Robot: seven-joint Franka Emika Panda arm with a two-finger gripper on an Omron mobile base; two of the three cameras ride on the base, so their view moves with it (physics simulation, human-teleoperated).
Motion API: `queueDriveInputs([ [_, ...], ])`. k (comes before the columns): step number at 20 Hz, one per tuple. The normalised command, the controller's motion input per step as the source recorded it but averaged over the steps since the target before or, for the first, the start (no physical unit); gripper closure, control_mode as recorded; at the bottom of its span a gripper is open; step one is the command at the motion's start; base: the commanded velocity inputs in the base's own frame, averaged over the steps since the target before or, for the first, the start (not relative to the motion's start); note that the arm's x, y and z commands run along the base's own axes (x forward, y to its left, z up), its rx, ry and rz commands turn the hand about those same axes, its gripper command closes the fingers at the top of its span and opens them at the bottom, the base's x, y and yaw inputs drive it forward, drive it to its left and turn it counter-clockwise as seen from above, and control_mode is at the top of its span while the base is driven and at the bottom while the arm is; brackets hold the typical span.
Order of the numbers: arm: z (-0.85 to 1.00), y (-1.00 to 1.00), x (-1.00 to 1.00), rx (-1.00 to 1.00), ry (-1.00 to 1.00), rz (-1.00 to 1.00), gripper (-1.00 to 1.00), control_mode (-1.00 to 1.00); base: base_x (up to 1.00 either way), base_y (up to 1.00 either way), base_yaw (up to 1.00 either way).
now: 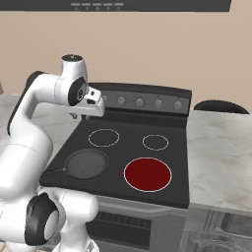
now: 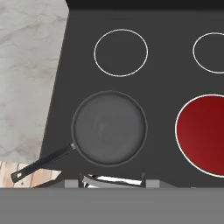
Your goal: Turn off the front right burner of the stove.
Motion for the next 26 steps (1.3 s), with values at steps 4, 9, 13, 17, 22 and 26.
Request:
queueDriveInputs([
  [4, 0.00, -0.07, -0.03, 0.00, 0.00, 0.00, -1.00, -1.00, 0.00, 0.00, 0.00],
  [9, 0.00, -0.27, -0.08, 0.00, -0.01, 0.10, -1.00, -1.00, 0.00, 0.00, 0.00],
  [13, 0.00, -0.37, -0.08, 0.00, -0.02, 0.16, -1.00, -1.00, 0.00, 0.00, 0.00],
  [17, 0.00, -0.41, -0.01, 0.00, -0.02, 0.16, -1.00, -1.00, 0.00, 0.00, 0.00],
  [22, 0.00, -0.43, 0.00, 0.00, -0.06, 0.16, -1.00, -1.00, 0.00, 0.00, 0.00],
  [26, 0.00, -0.37, 0.00, 0.00, -0.14, 0.12, -1.00, -1.00, 0.00, 0.00, 0.00],
])
